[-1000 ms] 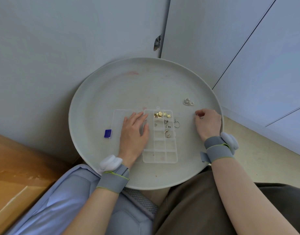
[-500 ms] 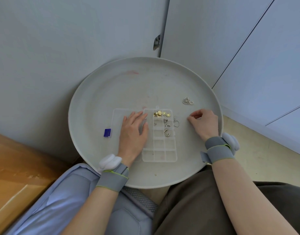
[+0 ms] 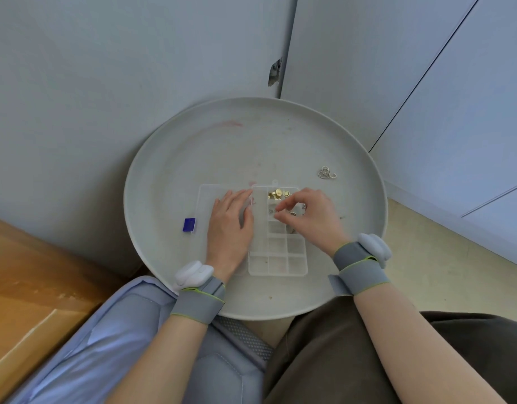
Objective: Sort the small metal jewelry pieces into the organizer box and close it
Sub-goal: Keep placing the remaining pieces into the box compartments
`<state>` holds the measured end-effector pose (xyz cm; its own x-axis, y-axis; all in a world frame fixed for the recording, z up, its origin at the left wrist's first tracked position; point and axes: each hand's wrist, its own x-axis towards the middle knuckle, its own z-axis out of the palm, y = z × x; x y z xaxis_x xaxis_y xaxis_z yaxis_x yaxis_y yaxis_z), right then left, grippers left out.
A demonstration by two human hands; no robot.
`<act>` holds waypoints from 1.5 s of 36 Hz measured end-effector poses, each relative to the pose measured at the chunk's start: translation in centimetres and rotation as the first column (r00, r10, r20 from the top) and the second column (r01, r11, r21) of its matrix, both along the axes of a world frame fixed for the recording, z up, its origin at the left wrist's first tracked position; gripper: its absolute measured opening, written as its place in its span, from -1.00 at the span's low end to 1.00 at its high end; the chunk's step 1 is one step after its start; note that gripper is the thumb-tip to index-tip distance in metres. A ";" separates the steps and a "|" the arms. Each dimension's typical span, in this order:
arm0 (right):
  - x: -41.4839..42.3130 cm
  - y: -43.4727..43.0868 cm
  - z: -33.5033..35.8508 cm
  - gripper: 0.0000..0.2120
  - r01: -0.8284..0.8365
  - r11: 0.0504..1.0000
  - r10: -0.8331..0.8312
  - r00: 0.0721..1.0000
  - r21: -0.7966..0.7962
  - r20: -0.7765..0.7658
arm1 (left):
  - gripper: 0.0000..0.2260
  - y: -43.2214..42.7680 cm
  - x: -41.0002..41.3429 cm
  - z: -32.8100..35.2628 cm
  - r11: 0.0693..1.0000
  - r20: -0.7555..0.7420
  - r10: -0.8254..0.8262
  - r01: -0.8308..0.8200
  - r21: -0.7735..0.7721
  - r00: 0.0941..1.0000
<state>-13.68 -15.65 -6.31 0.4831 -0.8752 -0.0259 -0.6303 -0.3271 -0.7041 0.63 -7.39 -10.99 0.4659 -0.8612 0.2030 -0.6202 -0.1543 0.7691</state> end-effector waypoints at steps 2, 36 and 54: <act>0.1 0.1 0.0 -0.96 -0.012 1.000 0.011 0.999 -0.016 -0.038 | -0.68 0.0 0.0 0.0 1.000 0.001 -0.004 0.004 0.002 1.000; -0.3 -0.5 2.6 -0.93 -0.010 0.819 -0.380 0.739 0.574 0.556 | -0.70 -0.1 -0.2 0.2 1.000 -0.036 -0.027 0.027 -0.004 0.999; -1.7 -1.0 3.4 -0.77 0.085 0.864 -0.408 0.694 0.495 0.593 | -0.71 0.0 -0.2 0.6 0.999 -0.048 -0.033 0.034 0.018 0.998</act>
<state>-15.34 -16.65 -2.95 0.2792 -0.9462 -0.1637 0.0379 0.1812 -0.9827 0.41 -7.38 -10.41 0.4457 -0.8799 0.1644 -0.5879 -0.1493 0.7950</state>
